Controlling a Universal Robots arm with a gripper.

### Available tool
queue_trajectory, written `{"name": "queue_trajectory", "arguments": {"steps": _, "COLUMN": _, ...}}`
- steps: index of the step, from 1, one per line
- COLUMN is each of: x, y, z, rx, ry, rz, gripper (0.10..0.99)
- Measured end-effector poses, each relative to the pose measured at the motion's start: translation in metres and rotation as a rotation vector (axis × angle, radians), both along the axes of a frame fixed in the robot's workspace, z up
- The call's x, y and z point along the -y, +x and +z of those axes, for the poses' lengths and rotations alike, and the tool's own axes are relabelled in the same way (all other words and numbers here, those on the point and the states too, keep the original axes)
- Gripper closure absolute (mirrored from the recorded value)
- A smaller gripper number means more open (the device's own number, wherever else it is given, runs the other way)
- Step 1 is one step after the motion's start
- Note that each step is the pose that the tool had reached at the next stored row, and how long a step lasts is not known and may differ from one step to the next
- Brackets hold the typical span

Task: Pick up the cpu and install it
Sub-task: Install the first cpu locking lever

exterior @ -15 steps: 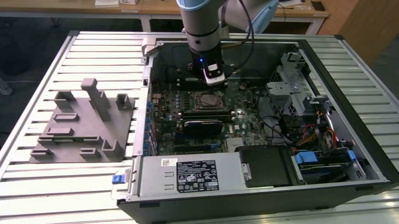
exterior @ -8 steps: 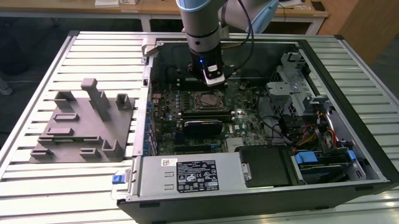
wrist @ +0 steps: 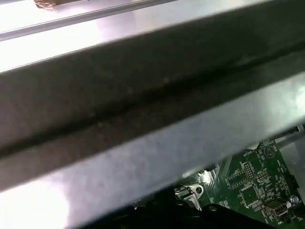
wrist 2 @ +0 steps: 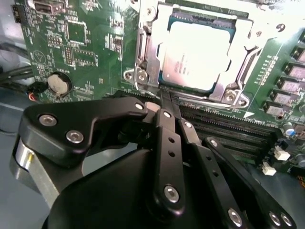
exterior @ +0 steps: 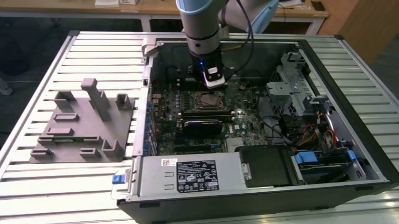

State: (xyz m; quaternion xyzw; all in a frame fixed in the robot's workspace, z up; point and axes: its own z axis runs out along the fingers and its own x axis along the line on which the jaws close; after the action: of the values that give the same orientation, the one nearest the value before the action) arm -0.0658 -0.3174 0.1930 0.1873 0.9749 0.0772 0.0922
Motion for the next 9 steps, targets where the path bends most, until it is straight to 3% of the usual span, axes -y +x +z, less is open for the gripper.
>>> {"name": "queue_trajectory", "arguments": {"steps": 9, "x": 0.0002, "y": 0.0, "z": 0.0014, "rx": 0.0, "ry": 0.0, "rz": 0.001, "gripper": 0.98}}
